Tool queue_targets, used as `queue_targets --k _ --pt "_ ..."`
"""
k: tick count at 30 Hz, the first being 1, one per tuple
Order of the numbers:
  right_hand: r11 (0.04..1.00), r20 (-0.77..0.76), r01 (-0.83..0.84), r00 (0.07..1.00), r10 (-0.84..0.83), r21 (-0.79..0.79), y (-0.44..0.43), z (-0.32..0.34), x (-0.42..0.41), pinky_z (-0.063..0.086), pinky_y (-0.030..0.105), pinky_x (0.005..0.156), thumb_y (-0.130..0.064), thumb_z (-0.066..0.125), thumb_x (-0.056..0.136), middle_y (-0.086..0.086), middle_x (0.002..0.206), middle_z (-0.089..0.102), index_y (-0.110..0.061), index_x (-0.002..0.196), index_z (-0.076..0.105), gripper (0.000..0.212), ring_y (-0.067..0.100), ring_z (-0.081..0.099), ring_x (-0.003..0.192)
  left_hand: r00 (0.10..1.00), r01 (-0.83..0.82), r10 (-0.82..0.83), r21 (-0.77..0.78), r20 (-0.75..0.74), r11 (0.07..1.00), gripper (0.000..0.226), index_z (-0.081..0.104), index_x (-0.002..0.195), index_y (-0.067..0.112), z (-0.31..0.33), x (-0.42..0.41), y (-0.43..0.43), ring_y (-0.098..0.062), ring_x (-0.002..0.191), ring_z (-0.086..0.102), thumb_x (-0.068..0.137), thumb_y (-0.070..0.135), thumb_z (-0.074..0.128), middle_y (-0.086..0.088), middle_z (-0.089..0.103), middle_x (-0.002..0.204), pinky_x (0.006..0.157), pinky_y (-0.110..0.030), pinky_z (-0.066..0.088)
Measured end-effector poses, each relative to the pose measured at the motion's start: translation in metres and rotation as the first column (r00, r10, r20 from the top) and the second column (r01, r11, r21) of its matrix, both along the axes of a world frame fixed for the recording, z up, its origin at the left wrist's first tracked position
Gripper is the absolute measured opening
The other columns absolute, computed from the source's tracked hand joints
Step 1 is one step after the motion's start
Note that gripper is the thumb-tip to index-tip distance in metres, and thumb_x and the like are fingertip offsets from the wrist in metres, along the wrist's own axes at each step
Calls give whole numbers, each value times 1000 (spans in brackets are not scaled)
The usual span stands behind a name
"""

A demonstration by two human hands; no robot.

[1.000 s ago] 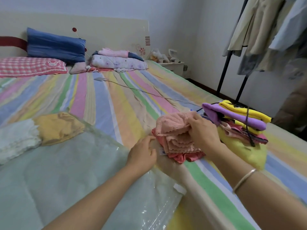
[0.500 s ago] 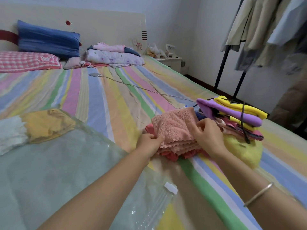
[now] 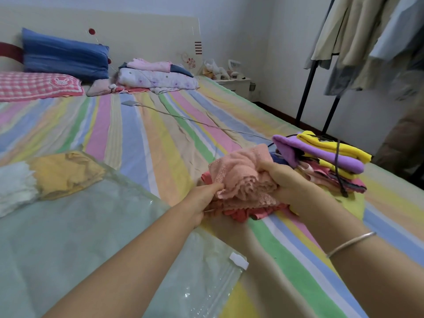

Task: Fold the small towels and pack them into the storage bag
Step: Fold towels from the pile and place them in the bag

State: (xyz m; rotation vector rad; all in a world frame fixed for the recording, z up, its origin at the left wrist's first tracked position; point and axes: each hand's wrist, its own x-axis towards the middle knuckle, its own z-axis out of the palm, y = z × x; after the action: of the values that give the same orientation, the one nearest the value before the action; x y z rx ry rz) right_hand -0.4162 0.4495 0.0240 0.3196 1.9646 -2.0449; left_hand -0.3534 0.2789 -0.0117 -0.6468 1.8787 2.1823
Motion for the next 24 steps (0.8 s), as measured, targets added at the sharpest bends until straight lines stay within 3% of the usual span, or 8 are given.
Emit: queue_targets --k 2,3,5,7,10,13,19,24 --pt "999 -31 20 999 -19 34 -2 -6 -5 47 32 64 -4 56 79 17 74 61 3 89 59 13 25 61 68 1000 -3 3 -45 -6 999 11 64 74 19 -2 -2 -1 -15 61 57 84 24 66 0 62 66 59 -26 47" --pt "968 -88 43 996 -22 248 -3 -8 -6 45 29 60 -9 58 79 14 70 60 0 87 58 12 23 60 66 1000 -10 9 -70 -5 997 8 65 75 19 -4 -4 0 -17 65 58 82 23 67 -2 63 71 61 -26 48" --pt "613 -264 168 962 69 772 0 -15 -5 44 33 73 -26 63 79 11 94 59 -6 103 54 32 28 57 93 1000 -17 17 -109 -6 994 6 65 79 18 -6 -5 2 -19 73 59 80 22 70 -5 64 82 66 -28 50" --pt "309 -347 281 919 186 909 1 -17 -1 40 41 92 -42 66 77 13 123 49 -10 121 46 58 34 43 119 1000 -24 21 -116 -19 993 8 64 81 17 -8 -6 5 -22 79 60 81 20 71 -7 64 86 74 -32 52" --pt "386 -270 185 946 180 904 3 -14 -4 41 42 97 -44 71 73 15 130 49 -8 128 41 72 36 43 125 999 -37 36 -66 -19 997 11 62 89 13 -8 -4 8 -22 79 63 82 12 71 -9 66 90 73 -36 59" --pt "453 -137 41 974 180 891 4 -2 -2 48 34 80 -40 73 71 10 102 61 -4 110 54 57 31 58 99 999 -44 44 -63 -11 997 11 60 88 14 -8 0 9 -15 68 61 84 8 68 -4 64 83 55 -26 56" --pt "769 -115 -115 964 239 629 -13 12 27 53 35 83 -32 76 67 8 104 65 -13 116 61 55 24 61 94 978 -178 145 -238 -149 955 29 66 102 7 4 22 -4 -23 80 66 73 8 68 -9 71 91 67 -32 57" --pt "988 -49 -152 988 150 -35 -39 46 78 52 51 92 -14 69 75 18 105 68 -7 106 60 33 33 66 99 943 -262 237 -81 -232 962 69 45 126 15 41 64 -42 -21 95 61 70 35 80 -10 61 119 78 -34 53"
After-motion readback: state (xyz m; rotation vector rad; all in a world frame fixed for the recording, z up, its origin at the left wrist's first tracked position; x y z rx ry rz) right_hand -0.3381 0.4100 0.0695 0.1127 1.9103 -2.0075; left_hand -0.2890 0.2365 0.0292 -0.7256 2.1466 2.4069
